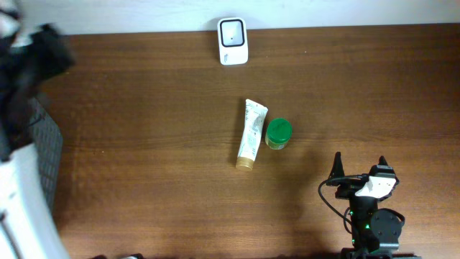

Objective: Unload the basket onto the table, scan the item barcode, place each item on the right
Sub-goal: 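Place the white Pantene tube beside the green jar, then take the mint tissue pack from the basket and set it down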

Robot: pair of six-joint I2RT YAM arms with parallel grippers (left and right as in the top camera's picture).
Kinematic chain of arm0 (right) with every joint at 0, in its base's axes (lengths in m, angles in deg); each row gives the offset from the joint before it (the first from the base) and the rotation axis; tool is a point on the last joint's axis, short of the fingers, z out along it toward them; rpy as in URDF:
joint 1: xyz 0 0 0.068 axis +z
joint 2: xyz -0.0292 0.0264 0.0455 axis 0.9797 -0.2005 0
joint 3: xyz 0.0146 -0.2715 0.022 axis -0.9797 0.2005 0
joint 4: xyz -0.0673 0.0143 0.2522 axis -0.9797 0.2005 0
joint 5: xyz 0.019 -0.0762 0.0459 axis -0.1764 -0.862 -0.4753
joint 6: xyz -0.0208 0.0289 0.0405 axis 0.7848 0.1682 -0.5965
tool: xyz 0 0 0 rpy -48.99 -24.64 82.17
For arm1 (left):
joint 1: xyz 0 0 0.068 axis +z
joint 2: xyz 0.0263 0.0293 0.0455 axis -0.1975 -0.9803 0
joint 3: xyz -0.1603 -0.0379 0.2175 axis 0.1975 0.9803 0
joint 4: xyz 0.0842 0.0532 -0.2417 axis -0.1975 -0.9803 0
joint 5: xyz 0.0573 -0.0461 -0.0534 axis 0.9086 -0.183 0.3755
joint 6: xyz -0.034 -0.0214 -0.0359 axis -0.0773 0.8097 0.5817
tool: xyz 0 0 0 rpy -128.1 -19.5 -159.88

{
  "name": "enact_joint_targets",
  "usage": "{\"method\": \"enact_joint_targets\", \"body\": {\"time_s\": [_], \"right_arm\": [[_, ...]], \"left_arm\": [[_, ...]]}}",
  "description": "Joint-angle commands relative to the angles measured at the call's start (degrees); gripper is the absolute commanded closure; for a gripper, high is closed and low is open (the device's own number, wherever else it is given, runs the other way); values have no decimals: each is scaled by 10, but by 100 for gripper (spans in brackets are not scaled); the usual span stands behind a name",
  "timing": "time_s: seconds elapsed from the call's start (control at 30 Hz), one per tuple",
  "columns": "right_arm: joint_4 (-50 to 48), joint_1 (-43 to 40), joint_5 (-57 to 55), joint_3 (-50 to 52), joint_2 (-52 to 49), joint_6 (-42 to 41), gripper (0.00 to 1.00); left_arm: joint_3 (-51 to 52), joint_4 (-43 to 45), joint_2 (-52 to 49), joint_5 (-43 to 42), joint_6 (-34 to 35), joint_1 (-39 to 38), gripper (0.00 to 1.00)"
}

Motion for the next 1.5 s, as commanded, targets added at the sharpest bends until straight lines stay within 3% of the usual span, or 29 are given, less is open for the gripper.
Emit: {"method": "enact_joint_targets", "body": {"time_s": [0.0,0.1,0.3,0.4,0.53,0.6,0.93,1.23,1.3,1.37,1.4,1.47], "right_arm": [[1,-2,-3,4,4,2,2],[1,-2,-3,4,4,2,2],[1,-2,-3,4,4,2,2],[1,-2,-3,4,4,2,2],[1,-2,-3,4,4,2,2],[1,-2,-3,4,4,2,2],[1,-2,-3,4,4,2,2],[1,-2,-3,4,4,2,2],[1,-2,-3,4,4,2,2],[1,-2,-3,4,4,2,2],[1,-2,-3,4,4,2,2],[1,-2,-3,4,4,2,2]], "left_arm": [[-15,-2,25,19,2,132,36],[-2,-12,-21,32,39,246,34],[134,0,-110,60,51,344,36],[233,64,-119,69,-19,362,36],[338,139,-148,170,-99,363,30],[344,150,-178,183,-133,373,30],[344,180,-282,182,-134,436,25],[345,188,-315,206,-149,438,29],[349,188,-315,208,-149,440,41],[351,186,-315,208,-149,440,81],[351,186,-315,208,-149,440,95],[343,171,-308,208,-148,438,100]]}}
